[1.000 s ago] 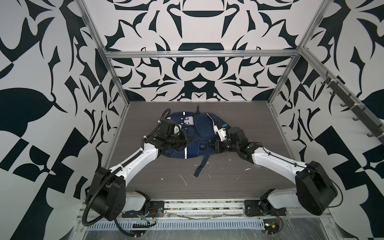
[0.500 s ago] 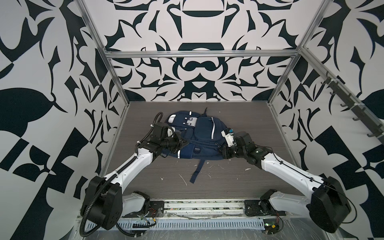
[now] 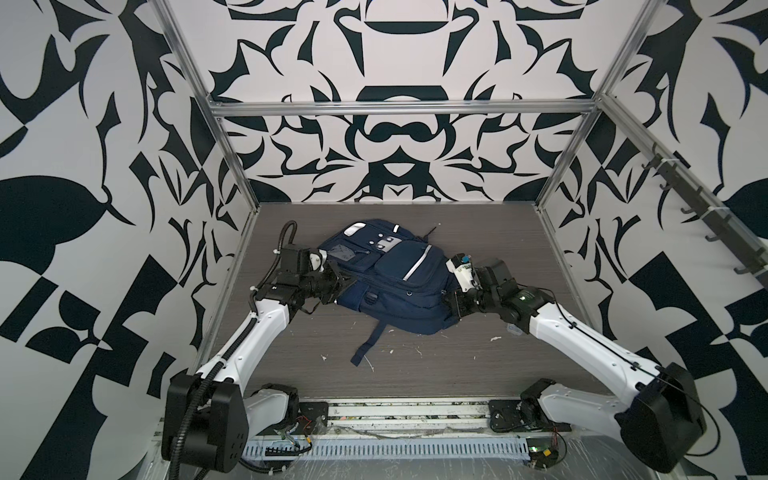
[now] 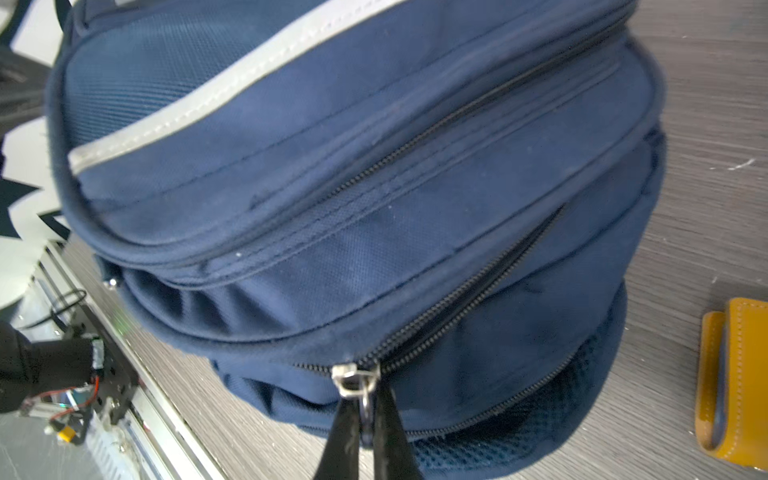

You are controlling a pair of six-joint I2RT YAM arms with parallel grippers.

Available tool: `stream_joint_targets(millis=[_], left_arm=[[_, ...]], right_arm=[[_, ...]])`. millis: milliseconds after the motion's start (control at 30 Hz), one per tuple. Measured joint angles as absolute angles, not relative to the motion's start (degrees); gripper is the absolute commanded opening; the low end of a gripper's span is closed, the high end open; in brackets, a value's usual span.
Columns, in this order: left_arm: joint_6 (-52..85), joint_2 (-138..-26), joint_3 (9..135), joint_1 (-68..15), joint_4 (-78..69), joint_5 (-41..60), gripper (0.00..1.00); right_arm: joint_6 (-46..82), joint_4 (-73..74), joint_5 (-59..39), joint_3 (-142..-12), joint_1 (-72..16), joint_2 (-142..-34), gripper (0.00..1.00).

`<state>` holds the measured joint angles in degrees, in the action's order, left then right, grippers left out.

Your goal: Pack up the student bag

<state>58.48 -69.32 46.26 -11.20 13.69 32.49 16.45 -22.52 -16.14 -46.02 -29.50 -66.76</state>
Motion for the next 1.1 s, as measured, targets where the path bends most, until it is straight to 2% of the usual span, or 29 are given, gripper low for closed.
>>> stream_joint_targets(millis=[67, 100, 233, 500, 700, 833, 933, 1100], left_arm=[[55.90, -71.75, 49.84, -10.87, 17.26, 30.59, 0.93], [54.65, -72.40, 51.29, -11.25, 18.79, 29.36, 1.00], [50.35, -72.14, 54.43, -14.94, 23.90, 25.82, 0.99], [51.42, -58.13, 42.98, -22.24, 32.36, 24.10, 0.89], [56.58, -52.88, 36.97, -24.23, 29.74, 24.38, 0.84], [59.31, -56.42, 35.90, -24.29, 25.87, 24.67, 0.74], [60.64, -58.61, 35.73, -24.29, 23.51, 24.64, 0.59], [62.59, -61.58, 35.09, -24.45, 17.50, 25.32, 0.44]], right_arm=[[16.10, -24.53, -14.06, -46.15, -30.74, -67.26, 0.00], [16.03, -25.19, -13.30, -46.24, -31.57, -67.48, 0.00], [15.90, -27.75, -10.35, -47.62, -35.57, -68.73, 0.00], [16.60, -29.02, -7.31, -54.19, -44.47, -77.19, 0.00], [17.89, -27.75, -8.01, -58.48, -50.09, -81.36, 0.00], [18.33, -24.93, -11.07, -61.06, -53.58, -84.42, 0.00], [19.25, -21.93, -14.48, -62.41, -54.70, -87.50, 0.00], [20.80, -19.09, -17.82, -63.44, -54.85, -91.35, 0.00]])
